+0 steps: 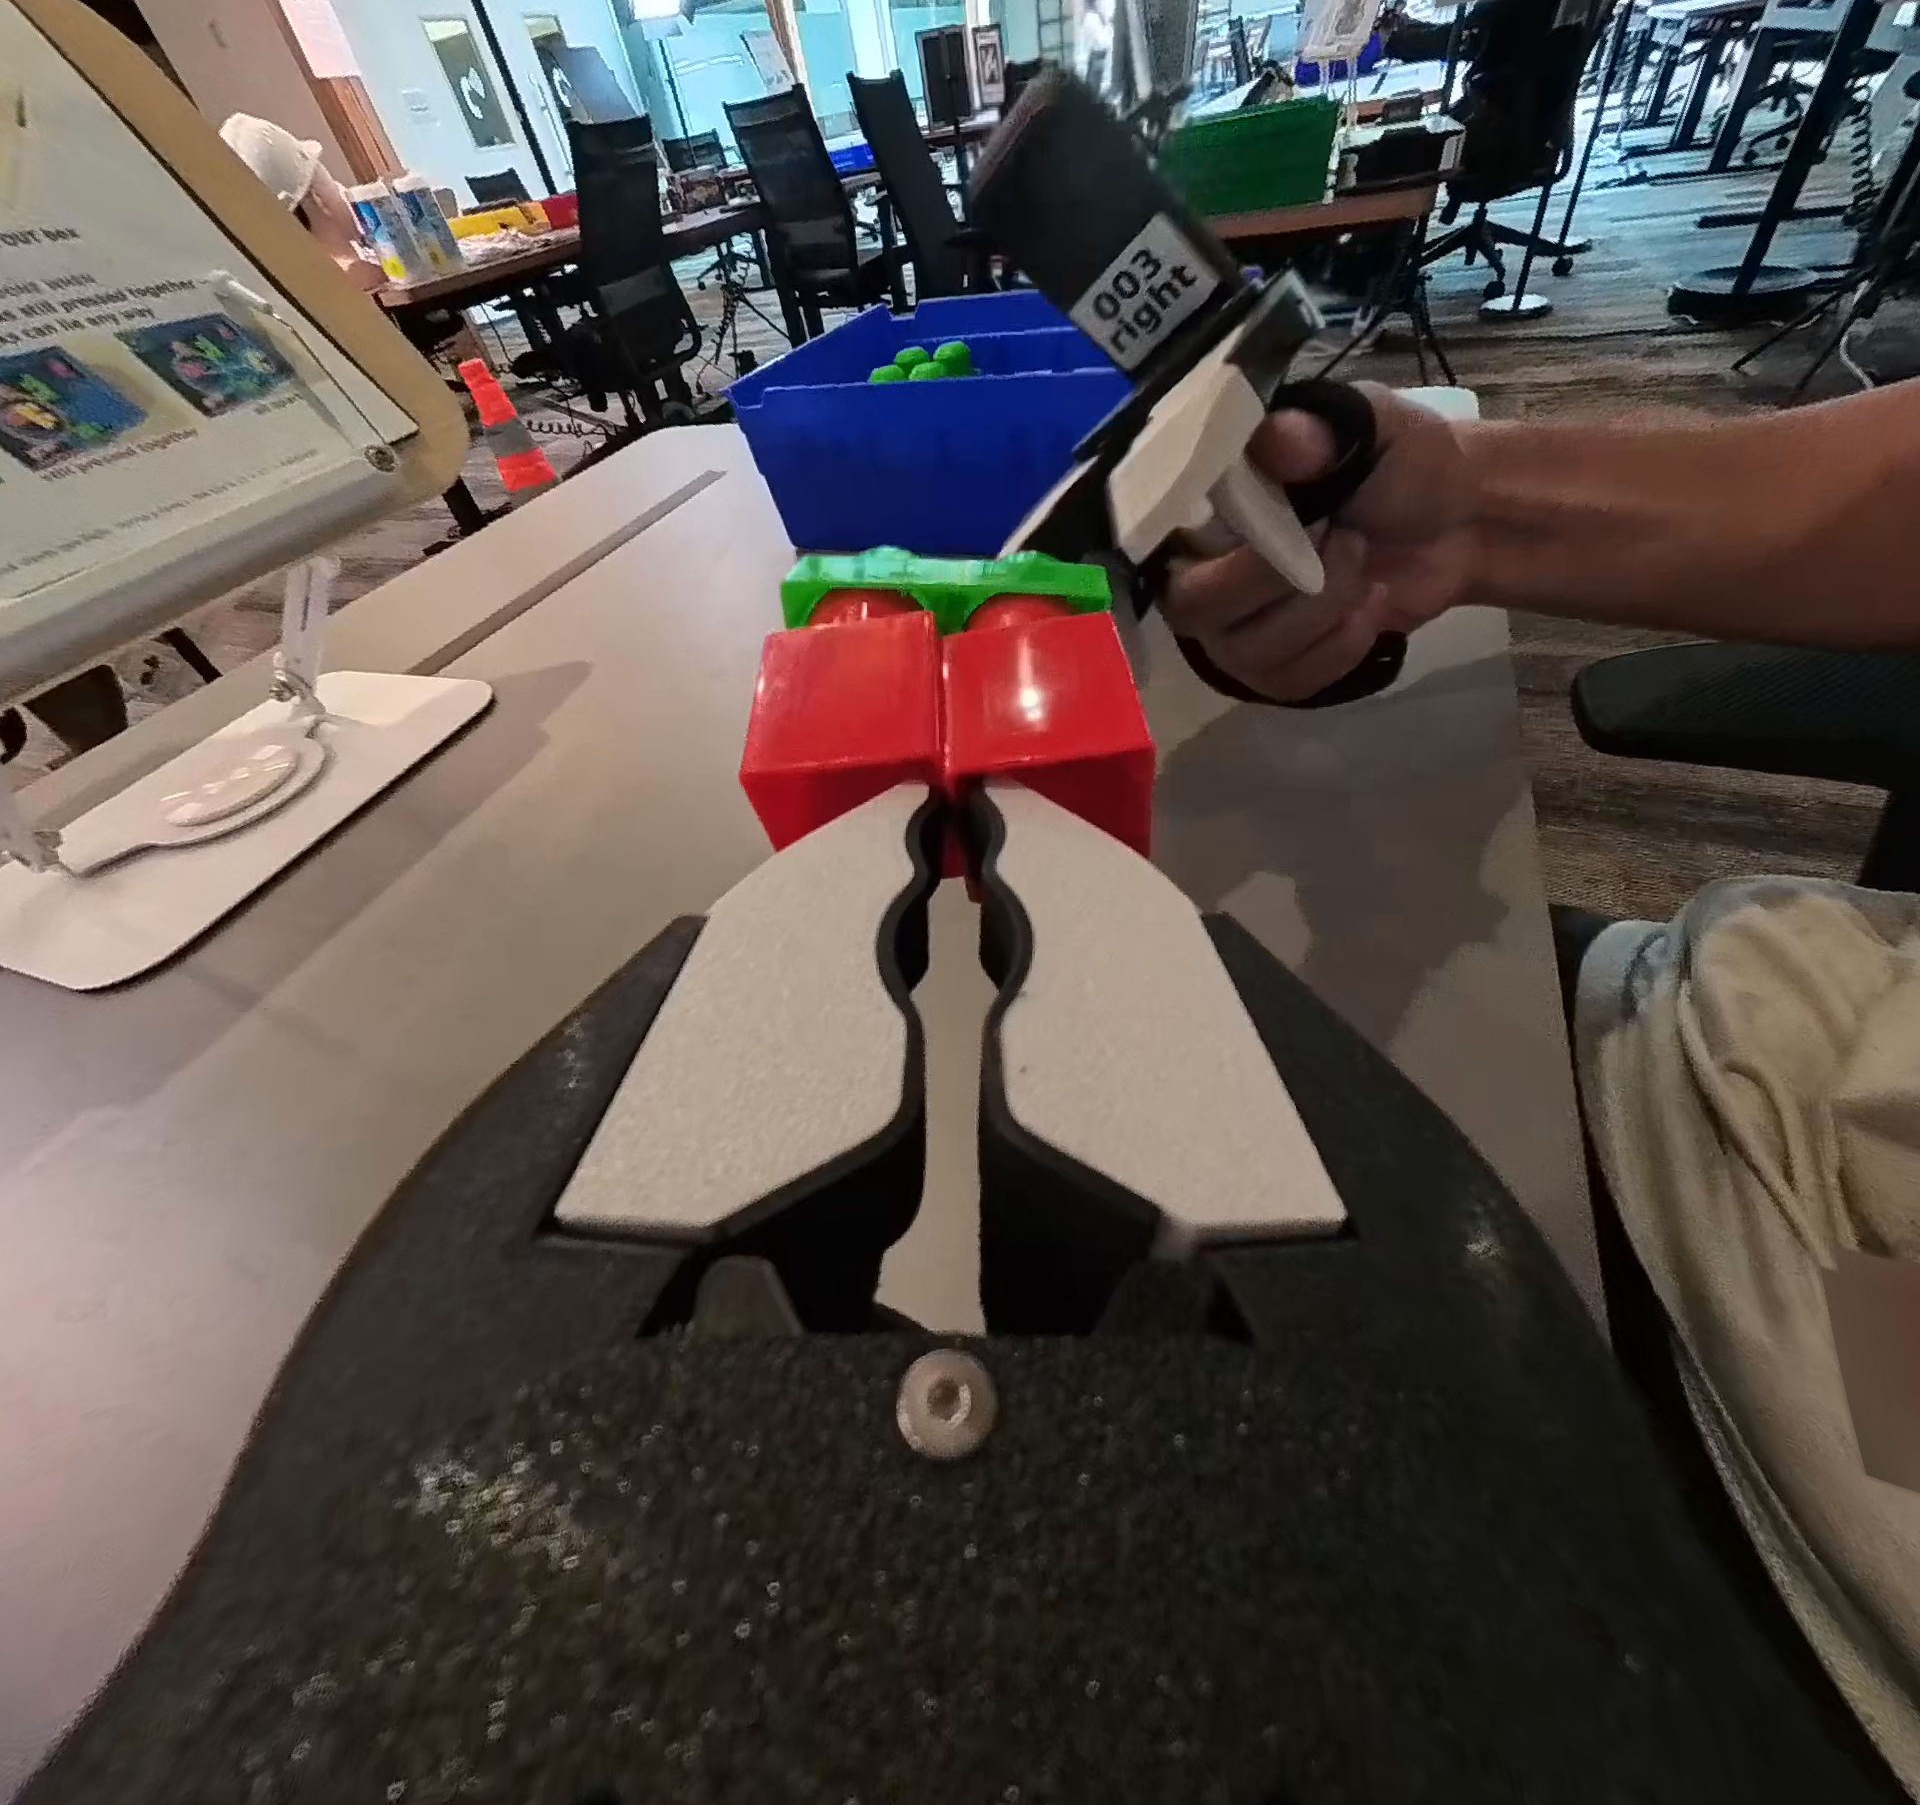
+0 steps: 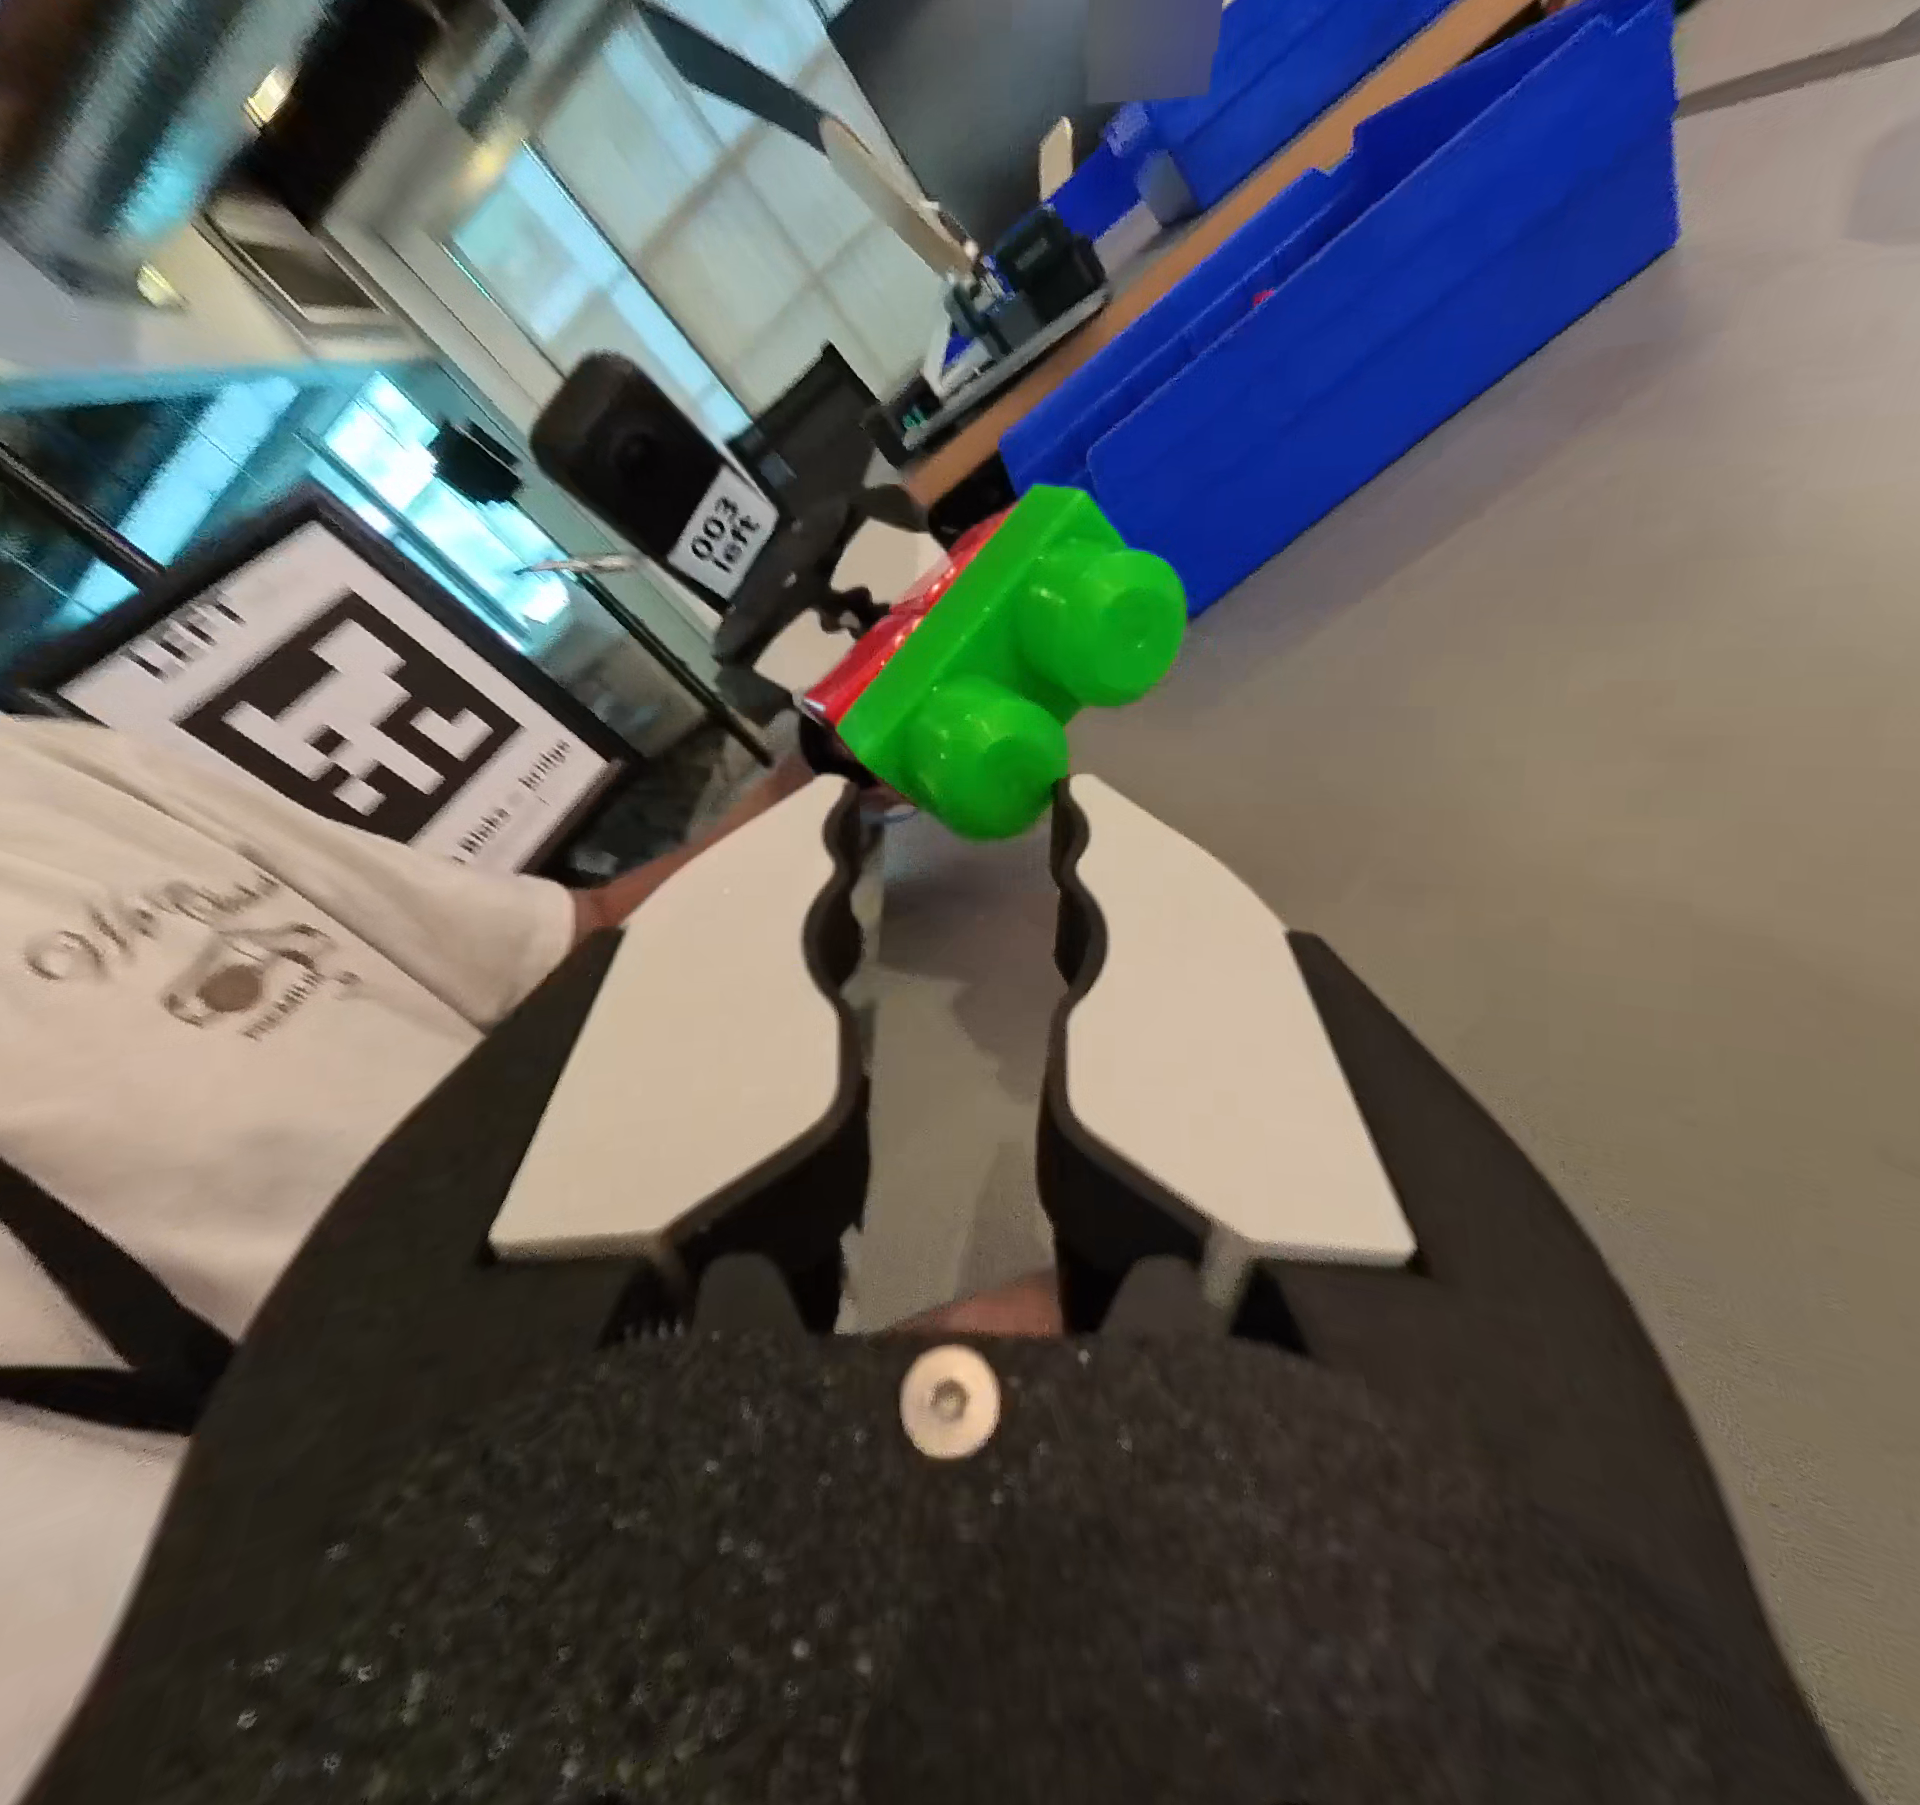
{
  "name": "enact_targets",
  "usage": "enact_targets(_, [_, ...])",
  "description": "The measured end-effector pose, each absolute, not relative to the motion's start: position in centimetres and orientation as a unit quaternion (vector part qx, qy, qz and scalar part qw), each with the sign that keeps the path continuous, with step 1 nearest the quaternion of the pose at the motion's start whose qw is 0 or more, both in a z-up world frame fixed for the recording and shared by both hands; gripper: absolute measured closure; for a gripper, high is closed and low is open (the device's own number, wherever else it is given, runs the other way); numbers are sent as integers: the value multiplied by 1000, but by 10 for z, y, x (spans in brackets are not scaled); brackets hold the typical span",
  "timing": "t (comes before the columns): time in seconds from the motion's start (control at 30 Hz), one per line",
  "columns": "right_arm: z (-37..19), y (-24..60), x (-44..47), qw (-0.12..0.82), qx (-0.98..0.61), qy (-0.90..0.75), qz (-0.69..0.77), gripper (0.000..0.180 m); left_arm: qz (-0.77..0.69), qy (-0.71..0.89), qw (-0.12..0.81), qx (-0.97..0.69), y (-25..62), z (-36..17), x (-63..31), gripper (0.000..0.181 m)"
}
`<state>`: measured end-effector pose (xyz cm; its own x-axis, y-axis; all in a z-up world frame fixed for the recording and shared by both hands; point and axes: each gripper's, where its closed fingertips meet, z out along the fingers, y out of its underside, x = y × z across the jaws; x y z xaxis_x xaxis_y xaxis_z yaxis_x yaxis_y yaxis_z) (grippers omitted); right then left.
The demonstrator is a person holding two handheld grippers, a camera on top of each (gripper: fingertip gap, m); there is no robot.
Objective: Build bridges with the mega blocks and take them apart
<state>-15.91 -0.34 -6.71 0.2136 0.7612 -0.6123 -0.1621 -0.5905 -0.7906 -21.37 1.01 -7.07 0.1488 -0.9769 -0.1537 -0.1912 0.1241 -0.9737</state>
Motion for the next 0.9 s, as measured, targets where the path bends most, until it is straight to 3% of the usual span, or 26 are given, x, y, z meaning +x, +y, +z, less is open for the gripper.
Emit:
enact_targets(0.2, [-70,-3,-168,303,-649,-162,679,130,-347,557,527,-540,6,-77,-207,178])
enact_targets(0.37, [-78,-1,-171,255,-644,-127,710,144,-336,577,523,-530,3,-81,-205,178])
enact_targets(0.57, [-73,-9,-176,199,-604,-110,764,143,-341,609,515,-497,-5,-79,-201,177])
enact_targets(0.9, [-74,0,-170,239,-627,-129,730,145,-316,607,527,-503,3,-79,-195,175])
